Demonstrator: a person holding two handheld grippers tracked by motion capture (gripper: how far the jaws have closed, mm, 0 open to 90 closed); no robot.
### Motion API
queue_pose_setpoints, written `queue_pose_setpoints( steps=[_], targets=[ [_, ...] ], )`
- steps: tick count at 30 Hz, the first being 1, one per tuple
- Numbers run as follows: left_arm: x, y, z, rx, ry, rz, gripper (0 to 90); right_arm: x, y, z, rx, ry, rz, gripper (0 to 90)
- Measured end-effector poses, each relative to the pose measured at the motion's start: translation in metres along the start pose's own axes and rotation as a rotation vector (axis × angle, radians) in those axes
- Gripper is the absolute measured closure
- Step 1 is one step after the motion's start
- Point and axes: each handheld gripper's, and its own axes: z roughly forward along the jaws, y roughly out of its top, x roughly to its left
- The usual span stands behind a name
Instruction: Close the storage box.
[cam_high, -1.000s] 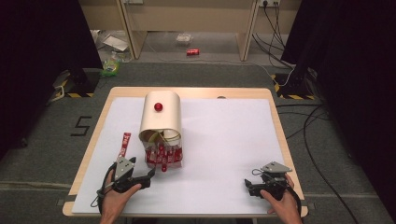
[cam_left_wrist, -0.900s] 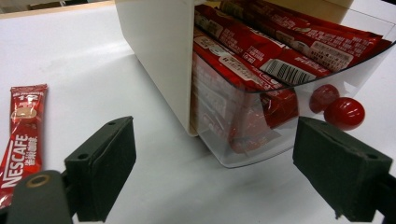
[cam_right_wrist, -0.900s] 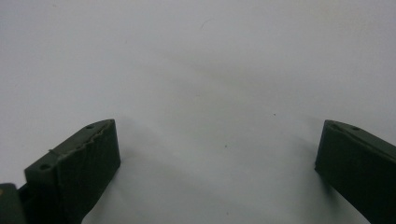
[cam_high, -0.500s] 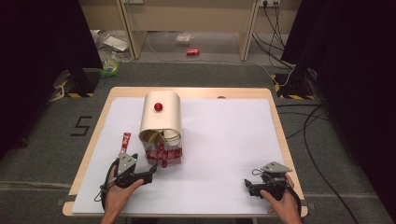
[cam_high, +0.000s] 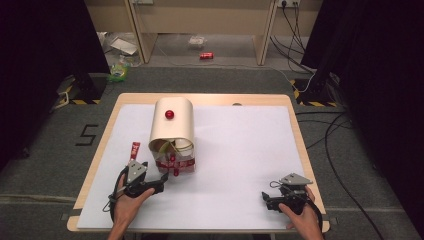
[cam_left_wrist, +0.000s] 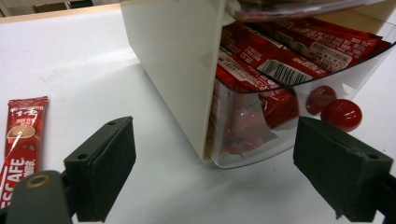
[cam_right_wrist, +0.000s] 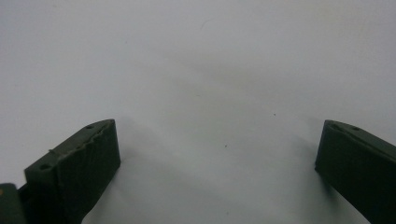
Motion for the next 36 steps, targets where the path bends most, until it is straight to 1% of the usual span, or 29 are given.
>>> queue_pose_setpoints(
  steps=[7,10,12,17,19,23,30,34,36],
  targets=[
    [0.002,0.002,0.005,-0.005,0.009,-0.006,13.0,0.000,0.000,0.000,0.000,0.000,0.000,0.3],
    [0.003,0.002,0.006,0.004,0.012,-0.004,12.1,0.000,0.000,0.000,0.000,0.000,0.000,0.3],
    [0.003,0.002,0.006,0.005,0.023,-0.004,10.8,0.000,0.000,0.000,0.000,0.000,0.000,0.3],
    [0.003,0.002,0.006,0.009,0.021,-0.009,10.1,0.000,0.000,0.000,0.000,0.001,0.000,0.3],
    [0.003,0.001,0.005,0.007,0.009,-0.011,13.5,0.000,0.000,0.000,0.000,0.001,0.000,0.3],
    [0.003,0.002,0.000,-0.008,0.005,-0.016,17.5,0.000,0.000,0.000,0.000,0.001,0.000,0.3],
    [0.002,0.001,-0.006,-0.012,-0.014,-0.029,17.6,0.000,0.000,0.000,0.000,0.001,0.000,0.3],
    [0.001,-0.001,-0.009,-0.003,-0.023,-0.023,17.6,0.000,0.000,0.000,0.000,0.001,0.000,0.3],
    [0.001,-0.003,-0.011,-0.003,-0.025,-0.027,17.6,0.000,0.000,0.000,0.000,0.000,0.000,0.3]
  ],
)
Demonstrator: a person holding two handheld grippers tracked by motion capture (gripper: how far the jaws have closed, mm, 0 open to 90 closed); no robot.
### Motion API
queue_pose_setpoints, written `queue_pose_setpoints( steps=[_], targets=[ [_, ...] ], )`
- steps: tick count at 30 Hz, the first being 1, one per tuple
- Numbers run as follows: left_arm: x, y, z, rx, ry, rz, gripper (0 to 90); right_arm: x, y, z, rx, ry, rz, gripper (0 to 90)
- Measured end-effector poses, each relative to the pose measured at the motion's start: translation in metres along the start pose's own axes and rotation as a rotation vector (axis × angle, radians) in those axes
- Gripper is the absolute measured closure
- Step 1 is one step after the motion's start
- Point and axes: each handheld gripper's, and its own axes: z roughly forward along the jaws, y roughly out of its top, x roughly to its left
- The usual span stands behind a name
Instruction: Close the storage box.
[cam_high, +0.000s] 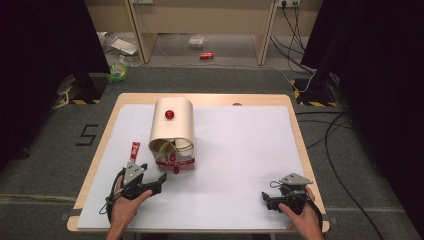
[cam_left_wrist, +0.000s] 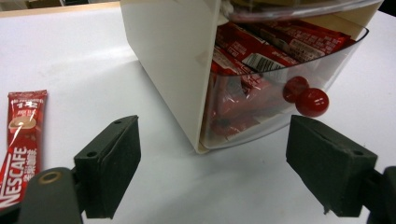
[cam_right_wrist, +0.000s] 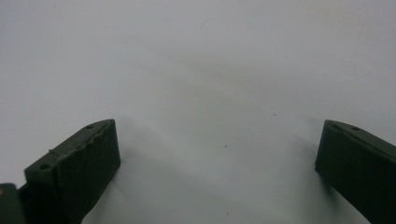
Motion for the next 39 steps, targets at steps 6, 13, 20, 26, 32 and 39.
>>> queue_pose_setpoints(
  steps=[6,13,20,26,32,39],
  targets=[
    [0.000,-0.004,-0.007,0.008,-0.012,-0.009,17.6,0.000,0.000,0.000,0.000,0.000,0.000,0.3],
    [-0.003,-0.009,-0.014,0.012,-0.025,-0.002,17.5,0.000,0.000,0.000,0.000,0.000,0.000,0.3],
    [-0.007,-0.015,-0.023,0.013,-0.038,0.000,17.5,0.000,0.000,0.000,0.000,0.000,0.000,0.3],
    [-0.010,-0.019,-0.029,0.015,-0.048,0.004,17.5,0.000,0.000,0.000,0.000,0.000,0.000,0.3],
    [-0.016,-0.024,-0.035,0.020,-0.065,0.014,17.4,0.000,0.000,0.000,0.000,0.000,0.000,0.3],
    [-0.021,-0.029,-0.041,0.020,-0.072,0.034,17.4,0.000,0.000,0.000,0.000,0.000,0.000,0.3]
  ],
)
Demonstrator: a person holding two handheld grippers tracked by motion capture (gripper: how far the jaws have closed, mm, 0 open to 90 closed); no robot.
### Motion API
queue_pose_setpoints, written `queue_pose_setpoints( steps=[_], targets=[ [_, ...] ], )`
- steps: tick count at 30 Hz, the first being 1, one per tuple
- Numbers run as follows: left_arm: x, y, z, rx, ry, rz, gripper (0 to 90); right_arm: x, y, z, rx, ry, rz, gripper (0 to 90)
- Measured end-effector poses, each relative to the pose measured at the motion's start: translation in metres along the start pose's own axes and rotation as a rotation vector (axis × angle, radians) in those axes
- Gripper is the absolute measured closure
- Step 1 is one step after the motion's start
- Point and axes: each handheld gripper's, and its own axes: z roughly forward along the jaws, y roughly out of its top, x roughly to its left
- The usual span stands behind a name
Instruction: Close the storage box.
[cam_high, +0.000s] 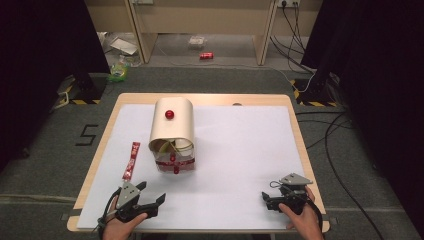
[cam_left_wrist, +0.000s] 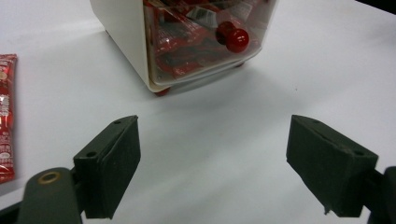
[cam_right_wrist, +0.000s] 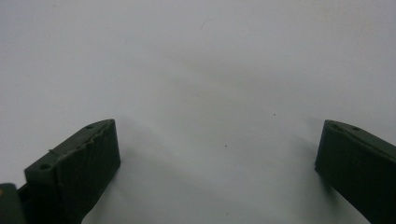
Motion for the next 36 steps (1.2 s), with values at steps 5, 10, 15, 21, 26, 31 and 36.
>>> queue_pose_setpoints(
  steps=[5,10,15,21,26,31,36],
  targets=[
    [-0.002,-0.007,-0.002,0.016,-0.001,0.004,17.2,0.000,0.000,0.000,0.000,0.000,0.000,0.3],
    [-0.006,-0.015,-0.005,0.033,-0.012,0.002,17.1,0.000,0.000,0.000,0.000,0.000,0.000,0.3],
    [-0.011,-0.021,-0.009,0.041,-0.016,0.022,16.7,0.000,0.000,0.000,0.000,0.000,0.000,0.3],
    [-0.018,-0.027,-0.015,0.030,-0.015,0.041,16.6,0.000,0.000,0.000,0.000,0.000,0.000,0.3],
    [-0.022,-0.032,-0.018,0.027,-0.011,0.059,16.4,0.000,0.000,0.000,0.000,-0.001,0.000,0.3],
    [-0.026,-0.036,-0.020,0.017,-0.008,0.066,16.2,0.000,0.000,0.000,0.000,0.000,0.000,0.3],
    [-0.030,-0.041,-0.025,0.012,-0.003,0.075,15.9,0.000,0.000,0.000,0.000,0.000,0.000,0.3]
  ],
)
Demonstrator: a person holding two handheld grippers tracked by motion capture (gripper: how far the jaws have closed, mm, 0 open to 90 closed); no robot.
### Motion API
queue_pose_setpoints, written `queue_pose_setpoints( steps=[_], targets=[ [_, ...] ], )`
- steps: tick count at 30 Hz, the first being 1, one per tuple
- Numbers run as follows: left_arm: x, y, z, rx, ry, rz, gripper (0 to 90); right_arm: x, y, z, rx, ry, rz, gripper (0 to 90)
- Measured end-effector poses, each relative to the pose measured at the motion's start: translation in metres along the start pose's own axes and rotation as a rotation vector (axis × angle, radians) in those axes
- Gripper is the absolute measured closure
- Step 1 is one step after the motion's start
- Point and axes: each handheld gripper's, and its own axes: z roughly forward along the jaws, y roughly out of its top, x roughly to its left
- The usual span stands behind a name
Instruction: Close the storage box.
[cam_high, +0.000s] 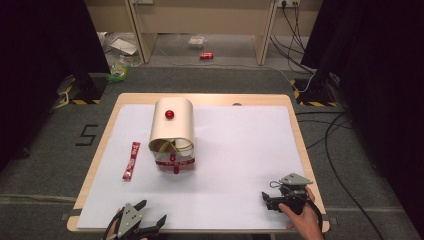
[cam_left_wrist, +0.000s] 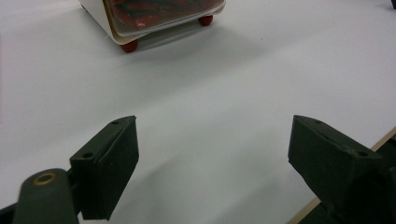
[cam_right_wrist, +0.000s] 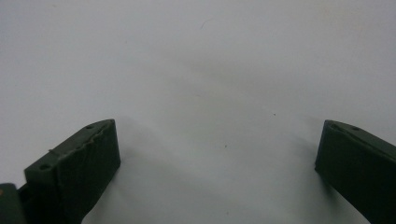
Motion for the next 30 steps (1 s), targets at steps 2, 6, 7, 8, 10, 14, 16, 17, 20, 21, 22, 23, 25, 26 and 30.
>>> queue_pose_setpoints(
  steps=[2,6,7,8,10,14,16,17,20,21,22,23,25,26,30],
  targets=[
    [-0.001,-0.002,-0.002,-0.004,0.001,-0.001,16.0,0.000,0.000,0.000,0.000,0.000,-0.001,0.3],
    [-0.004,-0.005,-0.007,-0.010,0.001,0.009,15.9,0.000,0.000,0.000,0.000,0.000,0.000,0.3],
    [-0.004,-0.005,-0.008,-0.011,0.003,0.013,15.9,0.000,0.000,0.000,0.000,0.000,0.000,0.3],
    [-0.006,-0.006,-0.009,-0.011,0.000,0.015,15.9,0.000,0.000,0.000,0.000,0.000,-0.001,0.3],
    [-0.007,-0.008,-0.009,-0.012,0.000,0.019,15.9,0.000,0.000,0.000,0.001,0.000,-0.001,0.3],
    [-0.011,-0.010,-0.011,-0.011,0.001,0.031,15.9,0.000,0.000,0.000,0.001,0.000,-0.001,0.3],
    [-0.013,-0.011,-0.012,-0.014,0.000,0.030,15.9,0.000,0.000,0.000,0.000,0.000,-0.001,0.3],
    [-0.013,-0.011,-0.013,-0.015,0.001,0.032,15.9,0.000,0.000,0.000,0.001,0.000,-0.001,0.3],
    [-0.015,-0.012,-0.014,-0.019,0.001,0.043,15.8,0.000,0.000,0.000,0.001,0.000,-0.001,0.3],
    [-0.015,-0.012,-0.014,-0.021,-0.001,0.044,15.9,0.000,0.000,0.000,0.001,0.000,-0.001,0.3],
    [-0.016,-0.013,-0.015,-0.022,-0.004,0.043,15.9,0.000,0.000,0.000,0.001,0.000,-0.001,0.3],
    [-0.016,-0.013,-0.014,-0.020,-0.004,0.044,15.9,0.000,0.000,0.000,0.000,0.000,0.000,0.3],
    [-0.015,-0.013,-0.014,-0.021,-0.003,0.044,15.9,0.000,0.000,0.000,0.000,0.000,-0.001,0.3],
    [-0.015,-0.013,-0.014,-0.021,-0.003,0.044,15.9,0.000,0.000,0.000,0.001,0.000,-0.001,0.3],
    [-0.015,-0.013,-0.014,-0.018,-0.005,0.044,15.8,0.000,0.000,0.000,0.001,0.000,-0.001,0.3]
  ],
)
